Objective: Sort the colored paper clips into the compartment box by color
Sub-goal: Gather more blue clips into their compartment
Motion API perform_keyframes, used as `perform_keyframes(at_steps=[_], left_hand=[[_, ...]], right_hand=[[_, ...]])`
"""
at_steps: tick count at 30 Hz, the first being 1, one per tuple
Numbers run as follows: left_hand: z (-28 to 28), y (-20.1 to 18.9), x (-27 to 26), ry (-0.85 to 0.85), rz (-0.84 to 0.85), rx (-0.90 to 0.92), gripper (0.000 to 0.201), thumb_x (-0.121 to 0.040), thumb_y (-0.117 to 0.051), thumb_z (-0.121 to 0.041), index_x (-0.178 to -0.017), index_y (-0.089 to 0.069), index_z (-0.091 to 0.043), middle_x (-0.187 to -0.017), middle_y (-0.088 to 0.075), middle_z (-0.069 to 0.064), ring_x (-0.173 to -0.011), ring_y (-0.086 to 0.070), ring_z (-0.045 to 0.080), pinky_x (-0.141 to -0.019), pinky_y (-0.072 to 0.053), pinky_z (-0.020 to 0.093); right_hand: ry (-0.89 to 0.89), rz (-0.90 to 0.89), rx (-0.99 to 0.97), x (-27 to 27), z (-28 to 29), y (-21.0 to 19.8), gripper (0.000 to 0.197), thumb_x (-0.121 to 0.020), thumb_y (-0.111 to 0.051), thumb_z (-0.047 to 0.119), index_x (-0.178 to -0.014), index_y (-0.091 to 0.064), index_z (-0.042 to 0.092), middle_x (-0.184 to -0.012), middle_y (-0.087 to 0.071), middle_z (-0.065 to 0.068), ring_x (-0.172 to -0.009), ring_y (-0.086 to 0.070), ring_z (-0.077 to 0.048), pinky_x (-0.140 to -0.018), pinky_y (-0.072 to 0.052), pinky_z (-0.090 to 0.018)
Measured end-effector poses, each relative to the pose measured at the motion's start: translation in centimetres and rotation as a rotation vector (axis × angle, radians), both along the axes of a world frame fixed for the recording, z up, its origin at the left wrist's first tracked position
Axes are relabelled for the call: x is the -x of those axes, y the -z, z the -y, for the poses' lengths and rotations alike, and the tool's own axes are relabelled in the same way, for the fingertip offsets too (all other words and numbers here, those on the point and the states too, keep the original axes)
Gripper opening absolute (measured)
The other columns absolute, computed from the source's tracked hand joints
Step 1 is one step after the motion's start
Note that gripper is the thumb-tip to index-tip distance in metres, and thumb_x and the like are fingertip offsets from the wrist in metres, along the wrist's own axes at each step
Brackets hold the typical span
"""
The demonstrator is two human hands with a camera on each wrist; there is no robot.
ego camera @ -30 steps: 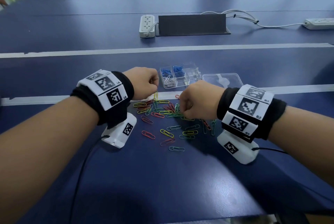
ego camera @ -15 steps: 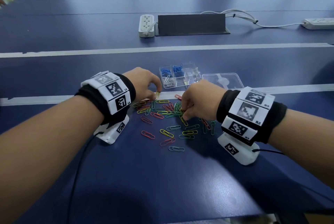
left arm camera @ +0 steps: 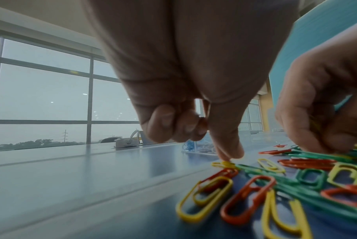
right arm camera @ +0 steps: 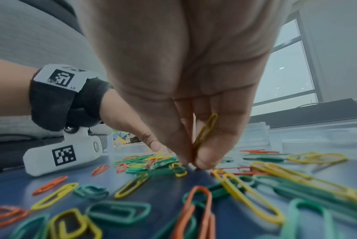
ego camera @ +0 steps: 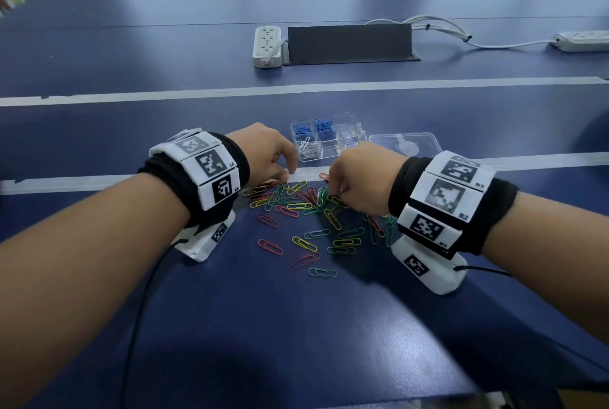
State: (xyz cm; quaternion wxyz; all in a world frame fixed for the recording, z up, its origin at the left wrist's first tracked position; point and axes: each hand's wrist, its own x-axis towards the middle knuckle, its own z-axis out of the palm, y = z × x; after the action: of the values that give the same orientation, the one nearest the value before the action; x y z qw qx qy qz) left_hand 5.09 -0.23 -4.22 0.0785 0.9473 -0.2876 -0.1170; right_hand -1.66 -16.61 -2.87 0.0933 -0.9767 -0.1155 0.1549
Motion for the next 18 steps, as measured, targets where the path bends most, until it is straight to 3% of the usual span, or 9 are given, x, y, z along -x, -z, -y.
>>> perform_keyframes(at_steps=[3,6,8,12,15,18], left_hand=[[0.0,-0.4,0.1,0.04,0.01,-0.048,0.019,-0.084,-0.067,-0.022,-0.102,-0.072,-0.023,-0.069,-0.047,0.0,-0.073,-0.047,0.017,-0.072,-0.038,0.022],[-0.1,-0.5,0.1,0.064,0.009,-0.097,0.026,-0.08,-0.071,-0.019,-0.106,-0.072,-0.027,-0.079,-0.053,0.003,-0.078,-0.049,0.018,-0.077,-0.043,0.025],[-0.1,-0.6,0.2,0.076,0.015,-0.123,0.027,-0.081,-0.071,-0.019,-0.106,-0.072,-0.027,-0.083,-0.053,0.001,-0.081,-0.05,0.017,-0.076,-0.042,0.024],[0.2,-0.7,0.6,0.117,0.052,-0.179,0.021,-0.086,-0.063,-0.023,-0.105,-0.072,-0.024,-0.089,-0.052,-0.001,-0.095,-0.054,0.02,-0.077,-0.039,0.024],[0.2,-0.7,0.6,0.124,0.059,-0.221,0.019,-0.087,-0.059,-0.026,-0.101,-0.07,-0.023,-0.084,-0.049,-0.004,-0.083,-0.045,0.016,-0.079,-0.042,0.027],[0.0,-0.8,0.7,0.103,0.047,-0.213,0.015,-0.083,-0.059,-0.027,-0.092,-0.068,-0.02,-0.079,-0.05,-0.003,-0.078,-0.045,0.016,-0.083,-0.049,0.032]], right_hand=[[-0.005,0.004,-0.012,-0.2,0.1,-0.1,0.025,-0.085,-0.056,0.01,-0.102,-0.073,0.014,-0.105,-0.071,-0.009,-0.099,-0.065,-0.029,-0.09,-0.053,-0.034],[-0.007,-0.006,-0.013,-0.2,0.3,-0.1,0.019,-0.082,-0.063,0.013,-0.097,-0.075,0.013,-0.099,-0.073,-0.008,-0.094,-0.067,-0.027,-0.087,-0.055,-0.034],[-0.004,0.0,-0.022,-0.2,0.3,0.0,0.02,-0.084,-0.059,0.012,-0.095,-0.075,0.009,-0.095,-0.074,-0.01,-0.09,-0.067,-0.028,-0.085,-0.055,-0.033],[-0.002,0.035,0.012,-0.2,0.0,0.1,0.023,-0.087,-0.053,0.017,-0.074,-0.068,0.006,-0.075,-0.062,-0.012,-0.073,-0.055,-0.03,-0.07,-0.048,-0.027],[-0.011,0.041,0.079,-0.1,-0.6,0.0,0.02,-0.082,-0.065,0.026,-0.084,-0.07,0.007,-0.071,-0.056,-0.007,-0.072,-0.054,-0.026,-0.069,-0.048,-0.027],[-0.008,0.042,0.108,-0.3,-1.0,0.0,0.014,-0.081,-0.063,0.022,-0.073,-0.064,0.01,-0.06,-0.049,-0.003,-0.07,-0.052,-0.028,-0.066,-0.046,-0.027]])
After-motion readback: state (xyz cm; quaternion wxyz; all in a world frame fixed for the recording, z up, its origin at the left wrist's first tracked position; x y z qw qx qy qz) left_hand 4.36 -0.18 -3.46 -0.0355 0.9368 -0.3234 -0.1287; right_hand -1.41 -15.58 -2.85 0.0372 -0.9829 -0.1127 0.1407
